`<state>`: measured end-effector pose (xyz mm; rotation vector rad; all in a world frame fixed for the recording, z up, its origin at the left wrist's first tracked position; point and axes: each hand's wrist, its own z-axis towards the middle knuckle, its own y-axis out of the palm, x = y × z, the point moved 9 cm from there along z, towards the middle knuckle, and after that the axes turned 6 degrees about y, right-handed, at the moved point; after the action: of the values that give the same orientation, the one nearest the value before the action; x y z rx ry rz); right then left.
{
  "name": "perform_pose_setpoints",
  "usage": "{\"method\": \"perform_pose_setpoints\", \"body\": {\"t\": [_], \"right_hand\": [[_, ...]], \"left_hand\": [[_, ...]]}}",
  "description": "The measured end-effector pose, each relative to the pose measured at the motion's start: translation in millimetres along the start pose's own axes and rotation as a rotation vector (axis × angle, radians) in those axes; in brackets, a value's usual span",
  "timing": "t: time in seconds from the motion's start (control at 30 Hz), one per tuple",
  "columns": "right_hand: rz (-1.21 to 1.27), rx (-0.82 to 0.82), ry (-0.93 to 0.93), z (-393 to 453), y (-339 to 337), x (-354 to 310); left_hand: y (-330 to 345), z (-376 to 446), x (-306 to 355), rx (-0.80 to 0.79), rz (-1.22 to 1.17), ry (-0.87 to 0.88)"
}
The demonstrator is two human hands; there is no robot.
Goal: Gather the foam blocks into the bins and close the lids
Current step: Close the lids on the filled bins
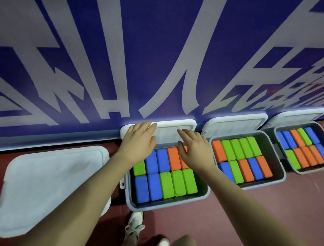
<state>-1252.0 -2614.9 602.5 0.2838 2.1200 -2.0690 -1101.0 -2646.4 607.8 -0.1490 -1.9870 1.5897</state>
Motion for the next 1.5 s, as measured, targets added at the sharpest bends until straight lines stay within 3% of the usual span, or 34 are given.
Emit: {"method": "perform_pose_setpoints", "body": {"t": [0.2,0.33,0.53,0.7,0.93,1.2,1.3,1.4,1.5], "right_hand": [[0.009,-0.059,-0.038,47,15,46],[0.051,-0.127,-0.056,86,45,87],[-0.006,-0.252,-0.097,121,126,150],[-0.117,-0.380,-0.203,148,206,171],[-0.166,-0.375,-0.234,195,322,181],[-0.328,-0.193,-0.280,229,401,214],[-0.157,0.022,-0.260,238,400,210],[-0.163,0.320,-0.295,237,387,206],[-0.136,0.451,-0.332,236,382,211]], "left_hand": [[27,50,-5,-0.037,-0.018,-0.093],[58,83,-16,0.047,-0.076,-0.175],[154,120,-47,-0.076,-0.063,-0.294],[213,145,-92,-0.011,-0.145,-0.418],[310,188,-136,0.010,-0.055,-0.306],[378,234,-177,-0.005,0.379,-0.206],[383,233,-182,0.154,0.429,-0.136],[378,237,-181,0.377,0.479,-0.050],[371,247,-183,0.485,0.507,-0.029]]}}
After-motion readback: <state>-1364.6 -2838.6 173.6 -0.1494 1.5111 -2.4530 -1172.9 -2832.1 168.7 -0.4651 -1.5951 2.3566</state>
